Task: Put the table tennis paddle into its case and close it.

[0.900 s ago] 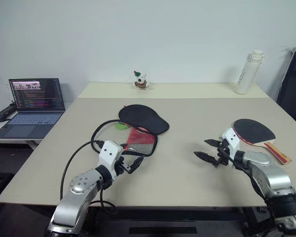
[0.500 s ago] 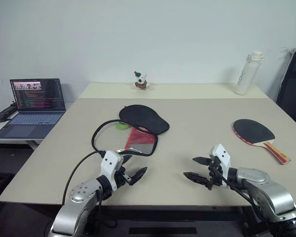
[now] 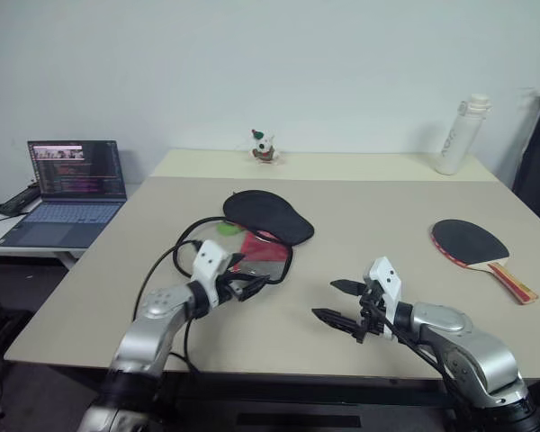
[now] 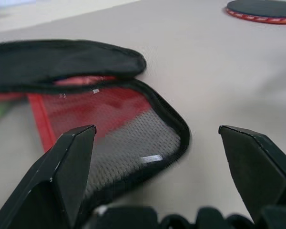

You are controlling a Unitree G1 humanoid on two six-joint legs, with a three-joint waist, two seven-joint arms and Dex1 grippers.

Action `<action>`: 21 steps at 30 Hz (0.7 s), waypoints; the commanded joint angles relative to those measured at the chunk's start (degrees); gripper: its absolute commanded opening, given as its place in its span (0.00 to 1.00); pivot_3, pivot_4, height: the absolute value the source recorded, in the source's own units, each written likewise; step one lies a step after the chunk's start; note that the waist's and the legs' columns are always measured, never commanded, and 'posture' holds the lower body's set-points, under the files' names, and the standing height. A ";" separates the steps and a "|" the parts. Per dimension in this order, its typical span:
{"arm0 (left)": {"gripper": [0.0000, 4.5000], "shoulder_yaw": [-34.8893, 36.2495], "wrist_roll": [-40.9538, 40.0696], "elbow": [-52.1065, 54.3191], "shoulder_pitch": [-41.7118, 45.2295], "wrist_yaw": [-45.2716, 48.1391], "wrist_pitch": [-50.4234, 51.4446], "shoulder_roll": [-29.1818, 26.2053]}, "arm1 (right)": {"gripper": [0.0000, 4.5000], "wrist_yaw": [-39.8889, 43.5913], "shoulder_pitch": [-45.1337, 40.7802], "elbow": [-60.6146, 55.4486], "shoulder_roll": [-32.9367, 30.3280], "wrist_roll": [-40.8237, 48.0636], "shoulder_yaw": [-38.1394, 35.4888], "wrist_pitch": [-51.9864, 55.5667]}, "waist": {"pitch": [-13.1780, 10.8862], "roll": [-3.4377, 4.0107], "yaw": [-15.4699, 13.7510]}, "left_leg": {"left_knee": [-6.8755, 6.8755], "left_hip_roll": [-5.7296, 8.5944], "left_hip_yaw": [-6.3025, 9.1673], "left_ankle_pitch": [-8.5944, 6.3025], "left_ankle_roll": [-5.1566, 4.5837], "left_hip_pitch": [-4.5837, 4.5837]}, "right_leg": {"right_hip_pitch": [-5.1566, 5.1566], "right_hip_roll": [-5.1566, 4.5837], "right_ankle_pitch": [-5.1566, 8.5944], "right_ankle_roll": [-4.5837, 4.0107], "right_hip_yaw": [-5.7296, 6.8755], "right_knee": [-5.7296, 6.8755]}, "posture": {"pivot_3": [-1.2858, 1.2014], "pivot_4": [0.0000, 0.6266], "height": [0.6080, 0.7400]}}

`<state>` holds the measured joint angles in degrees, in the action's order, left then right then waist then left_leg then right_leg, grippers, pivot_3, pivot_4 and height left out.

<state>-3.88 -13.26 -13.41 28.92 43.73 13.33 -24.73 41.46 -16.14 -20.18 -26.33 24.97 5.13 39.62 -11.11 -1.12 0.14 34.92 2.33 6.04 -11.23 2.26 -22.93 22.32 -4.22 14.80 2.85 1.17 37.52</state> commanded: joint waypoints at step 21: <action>1.00 -5.56 5.31 -22.72 9.46 22.29 -6.46 -0.06 | 0.99 1.22 -7.04 -3.14 -3.26 4.29 -3.54 -0.99 | 0.00 0.00 0.64 | -0.07 -0.04 -0.04 -0.03 -0.01 -0.04 | -0.01 0.14 -0.03 0.03 -0.04 -0.28 | 0.52 0.24 1.00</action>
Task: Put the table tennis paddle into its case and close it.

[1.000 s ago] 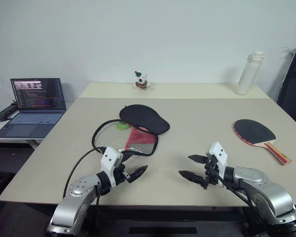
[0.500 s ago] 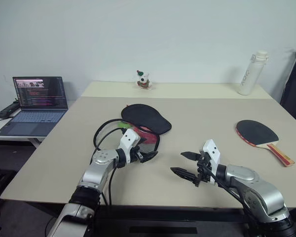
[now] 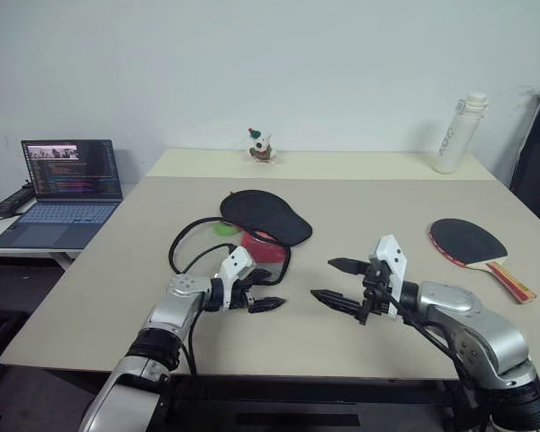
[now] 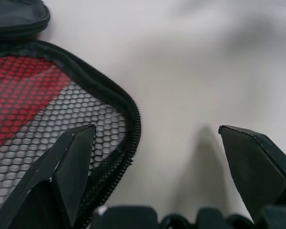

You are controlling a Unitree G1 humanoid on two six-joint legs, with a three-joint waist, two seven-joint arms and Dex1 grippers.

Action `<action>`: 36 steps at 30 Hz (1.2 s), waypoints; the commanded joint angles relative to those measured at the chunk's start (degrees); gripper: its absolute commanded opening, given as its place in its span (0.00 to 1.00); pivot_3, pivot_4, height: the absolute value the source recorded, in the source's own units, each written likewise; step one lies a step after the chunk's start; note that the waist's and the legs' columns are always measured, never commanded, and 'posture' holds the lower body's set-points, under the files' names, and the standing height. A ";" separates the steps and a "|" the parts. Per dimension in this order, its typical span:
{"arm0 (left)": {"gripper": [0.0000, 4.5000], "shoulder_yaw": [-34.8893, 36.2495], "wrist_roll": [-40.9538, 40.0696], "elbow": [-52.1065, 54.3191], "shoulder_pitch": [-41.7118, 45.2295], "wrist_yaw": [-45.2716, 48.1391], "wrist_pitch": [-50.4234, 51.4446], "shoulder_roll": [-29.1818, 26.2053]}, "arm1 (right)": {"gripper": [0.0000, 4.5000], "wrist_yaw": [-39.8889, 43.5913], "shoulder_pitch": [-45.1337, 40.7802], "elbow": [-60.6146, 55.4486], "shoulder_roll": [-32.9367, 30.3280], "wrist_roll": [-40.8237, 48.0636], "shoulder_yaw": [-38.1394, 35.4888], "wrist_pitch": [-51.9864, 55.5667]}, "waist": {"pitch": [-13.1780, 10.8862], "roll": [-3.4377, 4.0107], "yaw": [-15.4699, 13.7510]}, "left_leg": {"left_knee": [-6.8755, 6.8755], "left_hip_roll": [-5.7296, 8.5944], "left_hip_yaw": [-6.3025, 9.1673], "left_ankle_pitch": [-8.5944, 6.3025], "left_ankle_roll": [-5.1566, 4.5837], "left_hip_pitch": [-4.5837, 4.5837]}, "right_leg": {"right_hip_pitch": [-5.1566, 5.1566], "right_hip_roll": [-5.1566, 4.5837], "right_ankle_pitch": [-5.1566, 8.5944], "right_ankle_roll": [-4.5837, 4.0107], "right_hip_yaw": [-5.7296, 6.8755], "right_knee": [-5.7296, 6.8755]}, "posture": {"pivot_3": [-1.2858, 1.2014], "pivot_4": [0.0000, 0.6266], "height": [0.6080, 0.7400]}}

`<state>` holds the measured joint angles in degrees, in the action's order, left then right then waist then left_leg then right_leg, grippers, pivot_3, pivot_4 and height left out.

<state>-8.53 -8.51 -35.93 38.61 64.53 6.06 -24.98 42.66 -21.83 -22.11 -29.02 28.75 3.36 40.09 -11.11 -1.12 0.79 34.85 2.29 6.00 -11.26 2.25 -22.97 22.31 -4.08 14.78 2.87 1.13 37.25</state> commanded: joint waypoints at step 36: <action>0.01 -9.34 7.87 -8.13 5.76 21.14 -20.10 0.79 | 1.00 -2.97 0.42 -0.95 -4.46 0.64 -7.97 -1.66 | 0.03 -0.03 -0.50 | 0.03 0.03 -0.17 -0.05 -0.10 -0.03 | -0.03 -0.01 -0.12 0.13 -0.11 -0.18 | 0.52 0.24 1.00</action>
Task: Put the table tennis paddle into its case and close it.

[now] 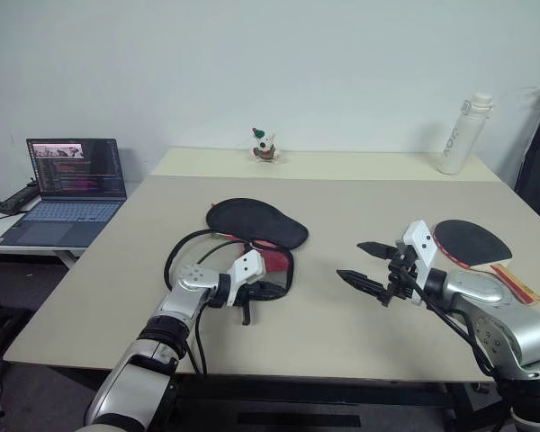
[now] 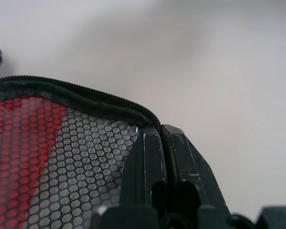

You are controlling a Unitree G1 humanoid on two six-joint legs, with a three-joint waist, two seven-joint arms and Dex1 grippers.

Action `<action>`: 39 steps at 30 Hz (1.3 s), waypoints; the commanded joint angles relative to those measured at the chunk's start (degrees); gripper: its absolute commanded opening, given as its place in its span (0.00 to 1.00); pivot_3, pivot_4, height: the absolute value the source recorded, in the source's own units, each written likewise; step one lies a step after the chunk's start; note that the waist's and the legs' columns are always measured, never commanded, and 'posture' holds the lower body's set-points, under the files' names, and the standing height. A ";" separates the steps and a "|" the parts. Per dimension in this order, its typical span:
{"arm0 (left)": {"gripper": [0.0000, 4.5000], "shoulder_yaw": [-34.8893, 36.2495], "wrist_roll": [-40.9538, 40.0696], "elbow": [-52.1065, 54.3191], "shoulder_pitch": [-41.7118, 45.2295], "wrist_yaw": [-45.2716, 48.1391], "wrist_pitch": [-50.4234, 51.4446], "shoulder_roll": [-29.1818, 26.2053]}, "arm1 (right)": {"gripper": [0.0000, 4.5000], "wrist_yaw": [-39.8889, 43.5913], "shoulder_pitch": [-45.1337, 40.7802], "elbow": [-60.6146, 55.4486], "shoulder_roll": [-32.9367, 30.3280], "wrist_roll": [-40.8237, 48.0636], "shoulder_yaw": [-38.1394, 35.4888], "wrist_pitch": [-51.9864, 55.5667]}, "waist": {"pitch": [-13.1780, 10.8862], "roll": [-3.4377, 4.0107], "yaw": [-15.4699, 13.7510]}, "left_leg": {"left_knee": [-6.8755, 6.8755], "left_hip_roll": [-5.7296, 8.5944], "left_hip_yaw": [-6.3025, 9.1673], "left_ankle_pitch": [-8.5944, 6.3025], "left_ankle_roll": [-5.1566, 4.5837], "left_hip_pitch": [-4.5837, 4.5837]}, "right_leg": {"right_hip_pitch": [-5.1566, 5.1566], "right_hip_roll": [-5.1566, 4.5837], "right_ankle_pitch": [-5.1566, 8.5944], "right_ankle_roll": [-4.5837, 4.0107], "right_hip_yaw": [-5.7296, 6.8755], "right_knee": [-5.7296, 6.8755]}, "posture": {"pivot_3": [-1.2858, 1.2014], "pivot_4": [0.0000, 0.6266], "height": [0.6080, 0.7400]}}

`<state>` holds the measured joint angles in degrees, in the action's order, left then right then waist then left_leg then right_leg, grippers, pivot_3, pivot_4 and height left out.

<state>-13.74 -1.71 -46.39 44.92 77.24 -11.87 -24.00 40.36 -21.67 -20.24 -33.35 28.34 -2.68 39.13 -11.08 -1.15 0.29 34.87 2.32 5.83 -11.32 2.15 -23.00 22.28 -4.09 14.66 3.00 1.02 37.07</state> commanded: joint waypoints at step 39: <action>0.69 20.33 -26.71 42.14 -16.27 -19.43 38.81 -4.73 | 1.00 -7.28 -26.64 40.11 10.71 -10.81 5.42 -3.75 | 0.09 0.07 1.59 | 0.11 -0.10 -0.05 0.07 -0.18 0.13 | 0.06 0.04 -0.26 0.01 -0.28 0.19 | 0.52 0.24 1.00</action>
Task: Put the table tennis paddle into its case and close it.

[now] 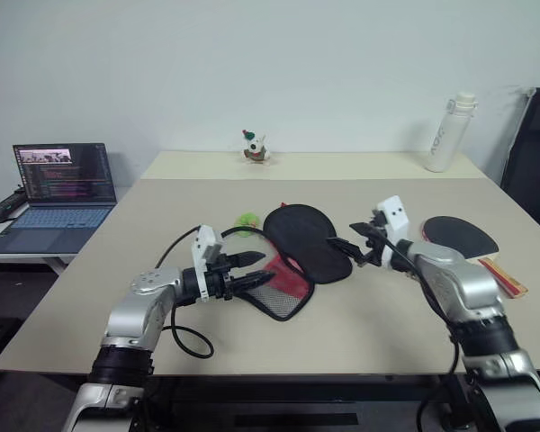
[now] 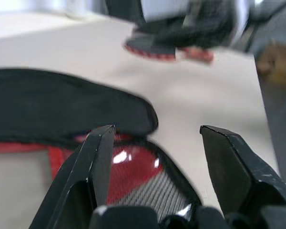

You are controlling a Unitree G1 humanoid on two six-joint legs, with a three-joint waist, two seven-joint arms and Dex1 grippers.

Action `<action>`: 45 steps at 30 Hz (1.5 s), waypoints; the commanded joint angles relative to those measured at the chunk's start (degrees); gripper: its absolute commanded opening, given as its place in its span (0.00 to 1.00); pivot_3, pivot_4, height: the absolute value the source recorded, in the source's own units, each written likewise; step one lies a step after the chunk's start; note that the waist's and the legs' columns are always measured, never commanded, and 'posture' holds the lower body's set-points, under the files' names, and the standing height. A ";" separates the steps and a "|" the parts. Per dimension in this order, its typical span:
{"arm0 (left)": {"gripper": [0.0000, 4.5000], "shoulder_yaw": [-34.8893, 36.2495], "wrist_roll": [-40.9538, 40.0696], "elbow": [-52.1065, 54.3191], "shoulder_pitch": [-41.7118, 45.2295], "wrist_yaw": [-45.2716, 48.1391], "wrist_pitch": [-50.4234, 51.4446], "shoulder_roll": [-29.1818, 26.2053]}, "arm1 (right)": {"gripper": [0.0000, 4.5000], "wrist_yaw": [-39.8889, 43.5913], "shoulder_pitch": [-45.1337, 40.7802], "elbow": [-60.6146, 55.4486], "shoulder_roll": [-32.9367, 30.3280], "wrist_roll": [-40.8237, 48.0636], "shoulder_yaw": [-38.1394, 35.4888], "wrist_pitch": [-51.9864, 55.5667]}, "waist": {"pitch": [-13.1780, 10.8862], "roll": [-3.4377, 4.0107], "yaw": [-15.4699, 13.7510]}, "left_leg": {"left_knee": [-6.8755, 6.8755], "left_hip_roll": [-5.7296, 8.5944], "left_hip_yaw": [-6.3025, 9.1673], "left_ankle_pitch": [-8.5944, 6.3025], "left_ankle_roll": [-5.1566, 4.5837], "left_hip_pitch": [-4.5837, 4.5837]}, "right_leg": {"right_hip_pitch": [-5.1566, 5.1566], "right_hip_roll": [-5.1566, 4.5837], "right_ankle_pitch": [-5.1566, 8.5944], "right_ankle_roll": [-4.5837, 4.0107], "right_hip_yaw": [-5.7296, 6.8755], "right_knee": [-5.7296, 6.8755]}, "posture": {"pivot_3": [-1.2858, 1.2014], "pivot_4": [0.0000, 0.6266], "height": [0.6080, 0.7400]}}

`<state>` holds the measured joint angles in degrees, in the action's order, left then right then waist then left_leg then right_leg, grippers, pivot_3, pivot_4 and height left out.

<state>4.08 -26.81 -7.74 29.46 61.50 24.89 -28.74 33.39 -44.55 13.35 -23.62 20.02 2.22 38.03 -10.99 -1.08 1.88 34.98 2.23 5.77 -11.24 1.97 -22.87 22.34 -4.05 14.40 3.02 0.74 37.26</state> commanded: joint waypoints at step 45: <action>0.70 5.22 -5.84 9.42 -1.80 -8.84 8.18 -7.00 | 0.01 2.52 -22.08 51.63 15.31 -8.22 -10.03 -10.99 | -0.02 0.03 1.38 | -0.10 -0.05 -0.30 -0.01 0.04 0.03 | 0.14 0.33 -0.25 -0.45 -0.13 0.03 | 0.52 0.24 1.00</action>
<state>8.52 -32.57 0.37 26.55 52.91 34.44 -35.56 36.06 -65.63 67.57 -8.37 10.40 -6.19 27.88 -11.01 -1.05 3.26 34.88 2.18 5.48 -11.25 2.02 -22.85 22.48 -3.73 14.16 2.57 0.61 37.28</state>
